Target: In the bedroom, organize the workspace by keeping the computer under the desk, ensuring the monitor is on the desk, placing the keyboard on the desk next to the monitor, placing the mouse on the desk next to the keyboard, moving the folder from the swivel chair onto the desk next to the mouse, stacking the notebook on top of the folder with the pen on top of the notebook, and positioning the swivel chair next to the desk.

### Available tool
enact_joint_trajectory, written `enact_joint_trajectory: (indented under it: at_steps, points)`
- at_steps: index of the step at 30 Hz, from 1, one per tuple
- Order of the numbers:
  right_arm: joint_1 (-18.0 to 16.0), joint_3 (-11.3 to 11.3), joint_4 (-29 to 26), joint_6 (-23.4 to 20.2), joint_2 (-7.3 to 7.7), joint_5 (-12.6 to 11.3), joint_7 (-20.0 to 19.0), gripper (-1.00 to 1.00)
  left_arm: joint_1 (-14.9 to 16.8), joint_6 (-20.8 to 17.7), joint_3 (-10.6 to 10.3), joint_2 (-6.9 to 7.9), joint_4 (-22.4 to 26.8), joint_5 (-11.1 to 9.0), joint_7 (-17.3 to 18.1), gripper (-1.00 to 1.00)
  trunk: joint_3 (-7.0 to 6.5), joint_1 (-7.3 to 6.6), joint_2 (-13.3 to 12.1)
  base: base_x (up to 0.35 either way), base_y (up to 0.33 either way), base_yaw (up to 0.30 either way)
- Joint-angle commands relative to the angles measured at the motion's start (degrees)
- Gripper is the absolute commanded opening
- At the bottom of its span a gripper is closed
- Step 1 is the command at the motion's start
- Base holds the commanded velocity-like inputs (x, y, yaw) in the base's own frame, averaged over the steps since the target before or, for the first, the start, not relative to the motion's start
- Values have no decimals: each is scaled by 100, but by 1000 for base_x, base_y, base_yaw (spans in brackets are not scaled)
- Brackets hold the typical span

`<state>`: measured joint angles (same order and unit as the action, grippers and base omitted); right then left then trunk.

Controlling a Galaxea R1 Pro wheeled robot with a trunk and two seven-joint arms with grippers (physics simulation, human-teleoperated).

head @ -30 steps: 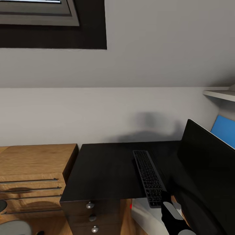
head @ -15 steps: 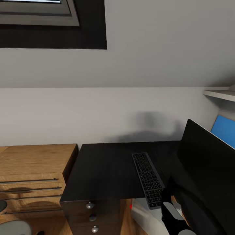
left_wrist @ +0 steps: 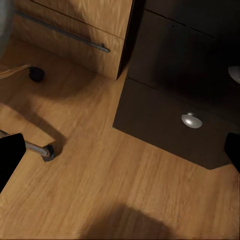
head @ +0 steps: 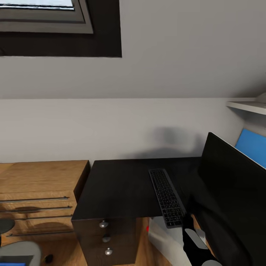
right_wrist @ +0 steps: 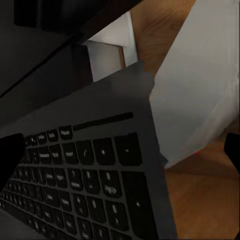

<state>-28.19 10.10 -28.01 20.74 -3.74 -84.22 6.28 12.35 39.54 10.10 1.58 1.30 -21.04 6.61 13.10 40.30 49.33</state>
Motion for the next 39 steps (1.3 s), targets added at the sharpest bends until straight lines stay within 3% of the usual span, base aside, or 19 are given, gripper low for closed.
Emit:
enact_joint_trajectory:
  at_steps: [1, 31, 39]
  points:
    - [-3, 10, -8, 18, -4, -42, 4, 100, 5, 10, 45, 1, -7, -24, 60, 100, 8, -2, 6, -257, 0, 0]
    - [-3, -14, 37, 26, -12, -36, -40, 100, 5, 15, 45, 1, -7, -28, 59, 100, 8, -2, 6, -207, 0, 0]
    - [-3, -232, 236, 26, -22, 203, -45, 100, 5, 12, 45, 1, -7, -30, 59, 100, 8, -2, 6, -50, 0, 0]
